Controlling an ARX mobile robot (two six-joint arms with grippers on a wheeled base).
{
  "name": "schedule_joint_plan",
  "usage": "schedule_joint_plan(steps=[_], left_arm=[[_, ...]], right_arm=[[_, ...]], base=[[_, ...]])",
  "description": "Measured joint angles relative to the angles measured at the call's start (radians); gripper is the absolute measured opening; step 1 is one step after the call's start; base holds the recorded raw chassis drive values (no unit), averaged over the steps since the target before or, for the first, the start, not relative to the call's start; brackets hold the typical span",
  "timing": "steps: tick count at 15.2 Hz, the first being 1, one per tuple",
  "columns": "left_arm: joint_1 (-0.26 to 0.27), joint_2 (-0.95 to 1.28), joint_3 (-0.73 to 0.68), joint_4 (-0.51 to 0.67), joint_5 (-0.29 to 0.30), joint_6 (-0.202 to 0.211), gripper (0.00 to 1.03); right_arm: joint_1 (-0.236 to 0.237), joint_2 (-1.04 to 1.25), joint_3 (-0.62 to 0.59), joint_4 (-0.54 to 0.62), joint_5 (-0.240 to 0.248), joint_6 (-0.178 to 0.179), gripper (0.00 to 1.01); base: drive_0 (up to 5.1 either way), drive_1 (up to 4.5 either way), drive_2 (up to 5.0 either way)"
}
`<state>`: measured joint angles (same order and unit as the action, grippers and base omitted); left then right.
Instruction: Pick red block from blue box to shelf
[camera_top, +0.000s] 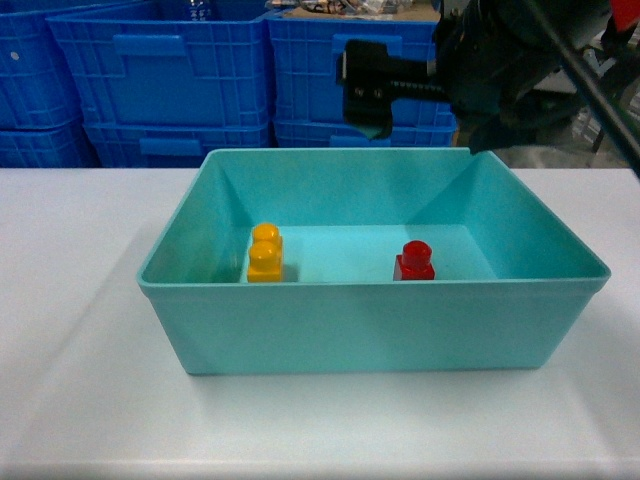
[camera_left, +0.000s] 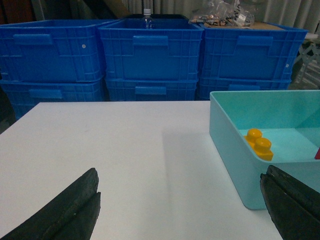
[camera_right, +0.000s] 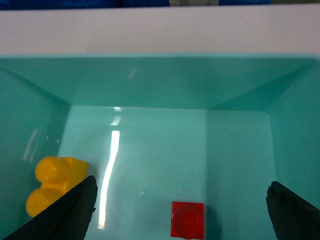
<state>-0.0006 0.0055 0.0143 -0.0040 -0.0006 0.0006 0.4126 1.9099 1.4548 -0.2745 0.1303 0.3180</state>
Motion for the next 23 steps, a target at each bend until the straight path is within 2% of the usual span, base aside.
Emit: schedule_joint_plan(steps=[12, 17, 23], left_arm=[[0.000, 0.000, 0.000, 0.000, 0.000, 0.000, 0.98], [0.000, 0.000, 0.000, 0.000, 0.000, 0.000, 0.98], [0.000, 0.000, 0.000, 0.000, 0.000, 0.000, 0.98]], right_arm=[[-0.015, 0.194, -0.014, 0.040, 0.005, -0.004, 0.98], [0.000, 0.256, 0.008, 0.056, 0.010, -0.005, 0.98], [0.016, 0.308, 0.026, 0.098, 0.044, -0.047, 0.98]], base=[[0.0, 0.00, 0.0], [0.0, 0.00, 0.0], [0.0, 0.00, 0.0]])
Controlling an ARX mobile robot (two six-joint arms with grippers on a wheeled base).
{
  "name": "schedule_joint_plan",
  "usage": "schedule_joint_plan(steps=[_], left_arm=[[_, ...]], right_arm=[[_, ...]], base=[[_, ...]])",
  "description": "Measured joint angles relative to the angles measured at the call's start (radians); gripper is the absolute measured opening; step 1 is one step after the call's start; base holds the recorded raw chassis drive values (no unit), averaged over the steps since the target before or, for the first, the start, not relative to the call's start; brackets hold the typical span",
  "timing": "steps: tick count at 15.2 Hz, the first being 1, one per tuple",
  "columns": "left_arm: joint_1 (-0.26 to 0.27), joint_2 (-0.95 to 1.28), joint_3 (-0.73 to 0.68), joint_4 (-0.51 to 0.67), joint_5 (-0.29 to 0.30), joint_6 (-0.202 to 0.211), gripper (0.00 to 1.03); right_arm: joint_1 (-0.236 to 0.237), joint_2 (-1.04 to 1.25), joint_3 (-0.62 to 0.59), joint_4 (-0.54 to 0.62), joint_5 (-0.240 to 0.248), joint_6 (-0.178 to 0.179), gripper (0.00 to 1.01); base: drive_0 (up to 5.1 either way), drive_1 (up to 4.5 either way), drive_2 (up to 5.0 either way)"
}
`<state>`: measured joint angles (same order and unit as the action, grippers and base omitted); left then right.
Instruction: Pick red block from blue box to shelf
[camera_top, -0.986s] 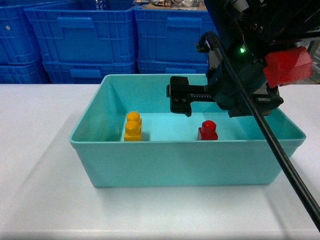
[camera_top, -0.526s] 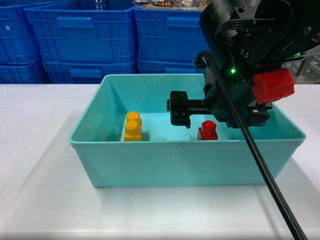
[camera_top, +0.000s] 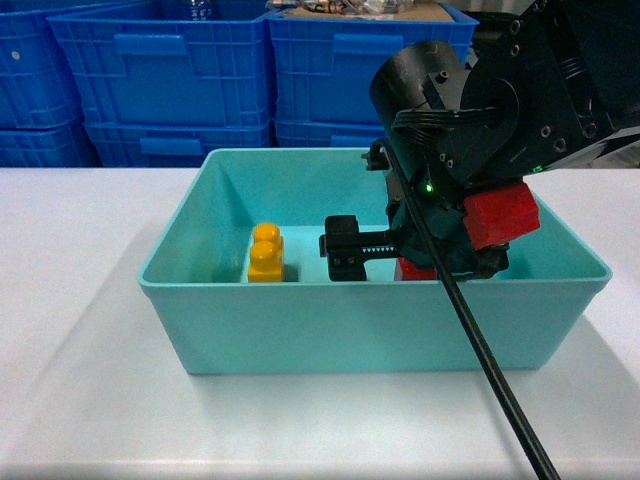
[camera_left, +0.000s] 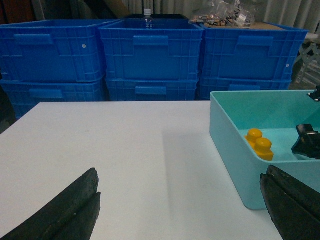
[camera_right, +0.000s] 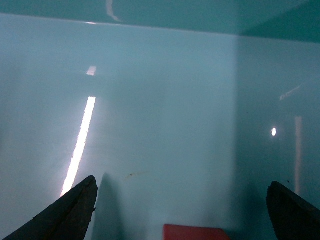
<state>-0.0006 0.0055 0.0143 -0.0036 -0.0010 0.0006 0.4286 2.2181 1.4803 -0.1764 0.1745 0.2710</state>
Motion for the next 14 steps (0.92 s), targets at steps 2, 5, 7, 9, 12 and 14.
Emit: schedule_joint_plan(steps=[2, 5, 7, 9, 12, 14], left_arm=[[0.000, 0.000, 0.000, 0.000, 0.000, 0.000, 0.98], [0.000, 0.000, 0.000, 0.000, 0.000, 0.000, 0.98], [0.000, 0.000, 0.000, 0.000, 0.000, 0.000, 0.98], [0.000, 0.000, 0.000, 0.000, 0.000, 0.000, 0.98], [0.000, 0.000, 0.000, 0.000, 0.000, 0.000, 0.98], [0.000, 0.000, 0.000, 0.000, 0.000, 0.000, 0.98]], right_arm=[[0.004, 0.005, 0.000, 0.021, 0.011, -0.018, 0.98], [0.005, 0.006, -0.001, 0.077, 0.031, -0.055, 0.96], [0.002, 0.023, 0.001, 0.045, 0.028, -0.047, 0.59], [0.002, 0.025, 0.002, 0.048, 0.035, -0.035, 0.89], [0.005, 0.027, -0.008, 0.068, 0.033, -0.032, 0.56], [0.010, 0.027, -0.029, 0.096, 0.039, -0.033, 0.33]], base=[[0.0, 0.00, 0.0], [0.0, 0.00, 0.0], [0.0, 0.00, 0.0], [0.0, 0.00, 0.0], [0.0, 0.00, 0.0], [0.0, 0.00, 0.0]])
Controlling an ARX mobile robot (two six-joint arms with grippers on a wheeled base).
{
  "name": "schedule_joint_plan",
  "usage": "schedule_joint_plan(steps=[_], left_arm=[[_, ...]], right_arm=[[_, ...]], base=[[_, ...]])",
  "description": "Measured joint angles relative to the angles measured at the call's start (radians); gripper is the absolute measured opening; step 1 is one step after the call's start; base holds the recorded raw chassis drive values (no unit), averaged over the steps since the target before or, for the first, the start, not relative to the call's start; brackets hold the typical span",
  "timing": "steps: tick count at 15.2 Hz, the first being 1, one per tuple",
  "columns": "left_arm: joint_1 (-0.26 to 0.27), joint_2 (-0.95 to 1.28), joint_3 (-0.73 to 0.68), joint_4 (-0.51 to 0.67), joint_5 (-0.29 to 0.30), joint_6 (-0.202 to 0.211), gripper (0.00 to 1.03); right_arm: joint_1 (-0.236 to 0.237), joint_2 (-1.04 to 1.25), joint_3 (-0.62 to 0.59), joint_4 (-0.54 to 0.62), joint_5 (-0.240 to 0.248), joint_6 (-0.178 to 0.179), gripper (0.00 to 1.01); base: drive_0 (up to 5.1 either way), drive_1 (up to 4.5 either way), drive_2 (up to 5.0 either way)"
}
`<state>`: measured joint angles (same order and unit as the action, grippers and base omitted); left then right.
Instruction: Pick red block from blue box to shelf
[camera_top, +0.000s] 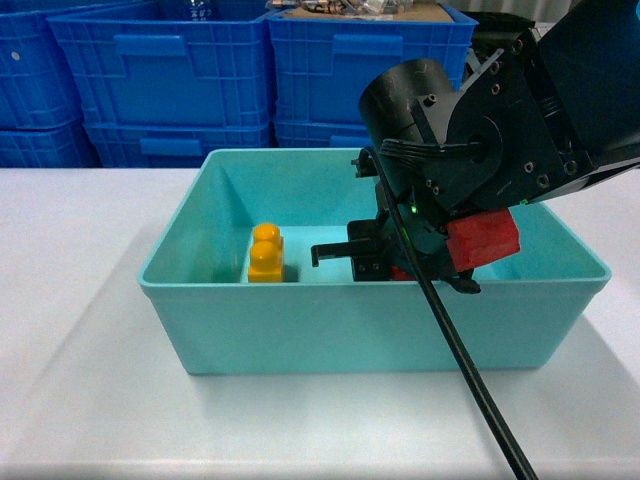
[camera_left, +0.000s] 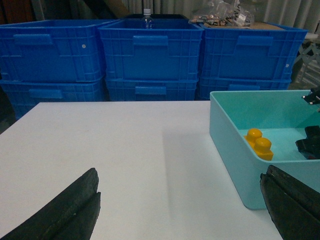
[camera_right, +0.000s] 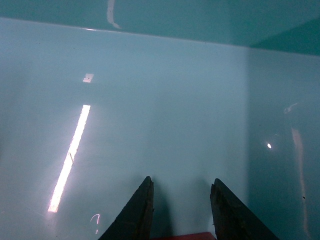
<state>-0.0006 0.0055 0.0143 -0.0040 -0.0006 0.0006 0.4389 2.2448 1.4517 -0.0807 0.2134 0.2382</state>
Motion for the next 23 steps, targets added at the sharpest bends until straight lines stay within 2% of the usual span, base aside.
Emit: schedule_joint_plan(steps=[1, 5, 9, 12, 14, 15, 16, 17, 20, 21, 22, 23], left_arm=[[0.000, 0.000, 0.000, 0.000, 0.000, 0.000, 0.98], [0.000, 0.000, 0.000, 0.000, 0.000, 0.000, 0.98], [0.000, 0.000, 0.000, 0.000, 0.000, 0.000, 0.98], [0.000, 0.000, 0.000, 0.000, 0.000, 0.000, 0.98], [0.000, 0.000, 0.000, 0.000, 0.000, 0.000, 0.98], [0.000, 0.000, 0.000, 0.000, 0.000, 0.000, 0.98], [0.000, 0.000, 0.000, 0.000, 0.000, 0.000, 0.98], [0.000, 0.000, 0.000, 0.000, 0.000, 0.000, 0.98], [0.000, 0.000, 0.000, 0.000, 0.000, 0.000, 0.98], [0.000, 0.000, 0.000, 0.000, 0.000, 0.000, 0.98], [0.000, 0.000, 0.000, 0.000, 0.000, 0.000, 0.98], [0.000, 0.000, 0.000, 0.000, 0.000, 0.000, 0.98]], right_arm=[[0.000, 0.000, -0.001, 0.002, 0.002, -0.001, 0.29], [-0.002, -0.005, -0.019, 0.031, 0.023, -0.005, 0.28], [-0.015, -0.080, -0.068, 0.065, 0.017, -0.058, 0.28], [-0.053, -0.302, -0.073, 0.090, -0.043, -0.129, 0.28], [-0.118, -0.493, -0.125, 0.149, -0.121, -0.169, 0.28], [-0.177, -0.618, -0.221, 0.203, -0.164, -0.180, 0.28], [-0.227, -0.729, -0.341, 0.294, -0.180, -0.194, 0.28], [-0.279, -0.847, -0.472, 0.398, -0.187, -0.209, 0.28], [-0.418, -1.179, -0.835, 0.686, -0.164, -0.229, 0.28], [-0.435, -1.255, -0.972, 0.733, -0.184, -0.232, 0.28], [-0.436, -1.289, -1.027, 0.751, -0.204, -0.229, 0.28], [-0.441, -1.326, -1.080, 0.789, -0.222, -0.208, 0.28]], base=[[0.0, 0.00, 0.0], [0.0, 0.00, 0.0], [0.0, 0.00, 0.0], [0.0, 0.00, 0.0], [0.0, 0.00, 0.0], [0.0, 0.00, 0.0], [0.0, 0.00, 0.0], [0.0, 0.00, 0.0], [0.0, 0.00, 0.0], [0.0, 0.00, 0.0], [0.0, 0.00, 0.0], [0.0, 0.00, 0.0]])
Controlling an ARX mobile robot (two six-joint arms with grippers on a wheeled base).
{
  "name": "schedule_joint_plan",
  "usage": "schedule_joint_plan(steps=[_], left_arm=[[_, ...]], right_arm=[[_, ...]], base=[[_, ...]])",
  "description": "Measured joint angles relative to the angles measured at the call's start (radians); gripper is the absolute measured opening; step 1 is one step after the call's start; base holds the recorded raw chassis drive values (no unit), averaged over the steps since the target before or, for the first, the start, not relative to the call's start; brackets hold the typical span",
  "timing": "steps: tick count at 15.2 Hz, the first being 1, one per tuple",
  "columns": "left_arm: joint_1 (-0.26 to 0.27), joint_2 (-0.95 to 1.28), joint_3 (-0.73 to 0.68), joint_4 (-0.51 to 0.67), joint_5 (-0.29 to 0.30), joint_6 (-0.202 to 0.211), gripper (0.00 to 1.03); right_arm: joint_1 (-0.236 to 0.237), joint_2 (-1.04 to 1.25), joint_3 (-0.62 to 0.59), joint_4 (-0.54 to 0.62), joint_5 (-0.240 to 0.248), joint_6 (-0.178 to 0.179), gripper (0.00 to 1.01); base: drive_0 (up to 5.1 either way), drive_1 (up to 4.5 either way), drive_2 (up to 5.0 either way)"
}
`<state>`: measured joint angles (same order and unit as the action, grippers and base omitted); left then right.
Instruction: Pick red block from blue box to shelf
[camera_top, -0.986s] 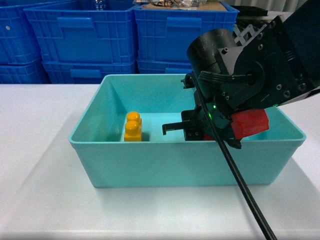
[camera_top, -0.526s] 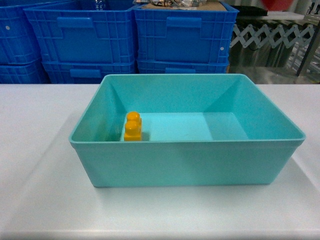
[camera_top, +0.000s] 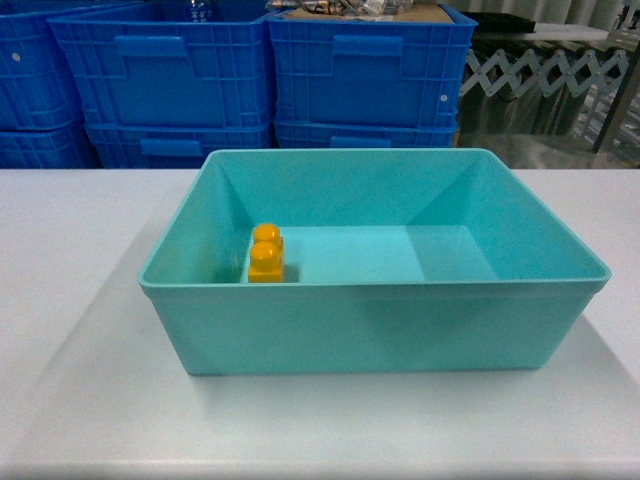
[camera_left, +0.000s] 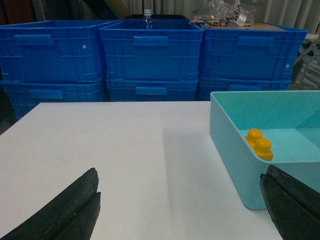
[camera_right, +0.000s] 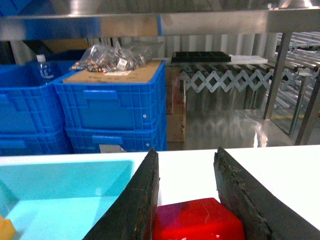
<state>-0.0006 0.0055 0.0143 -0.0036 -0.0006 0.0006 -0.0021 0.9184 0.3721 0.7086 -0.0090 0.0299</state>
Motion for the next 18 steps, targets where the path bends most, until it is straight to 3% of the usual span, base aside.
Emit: schedule_joint_plan(steps=[2, 3, 7, 8, 9, 10, 11, 17, 18], left_arm=[[0.000, 0.000, 0.000, 0.000, 0.000, 0.000, 0.98], [0.000, 0.000, 0.000, 0.000, 0.000, 0.000, 0.98], [0.000, 0.000, 0.000, 0.000, 0.000, 0.000, 0.98], [0.000, 0.000, 0.000, 0.000, 0.000, 0.000, 0.98], [0.000, 0.000, 0.000, 0.000, 0.000, 0.000, 0.98], [0.000, 0.000, 0.000, 0.000, -0.001, 0.000, 0.98], [0.000, 0.000, 0.000, 0.000, 0.000, 0.000, 0.98], [0.000, 0.000, 0.000, 0.000, 0.000, 0.000, 0.98], [0.000, 0.000, 0.000, 0.000, 0.000, 0.000, 0.98]], right_arm=[[0.010, -0.023, -0.096, 0.098, -0.001, 0.056, 0.28], [0.023, -0.019, -0.140, 0.110, 0.021, 0.073, 0.28], [0.041, -0.149, -0.164, -0.019, 0.063, 0.101, 0.28], [0.039, -0.187, -0.157, -0.071, 0.068, 0.092, 0.28], [0.010, -0.237, -0.130, -0.217, 0.021, 0.049, 0.28], [0.001, -0.274, -0.134, -0.288, 0.016, 0.019, 0.28], [0.002, -0.274, -0.163, -0.253, 0.013, 0.000, 0.28], [0.002, -0.459, -0.358, -0.264, 0.012, -0.021, 0.28], [0.002, -0.539, -0.360, -0.385, 0.012, -0.023, 0.28]], base=[[0.0, 0.00, 0.0], [0.0, 0.00, 0.0], [0.0, 0.00, 0.0], [0.0, 0.00, 0.0], [0.0, 0.00, 0.0], [0.0, 0.00, 0.0], [0.0, 0.00, 0.0], [0.0, 0.00, 0.0], [0.0, 0.00, 0.0]])
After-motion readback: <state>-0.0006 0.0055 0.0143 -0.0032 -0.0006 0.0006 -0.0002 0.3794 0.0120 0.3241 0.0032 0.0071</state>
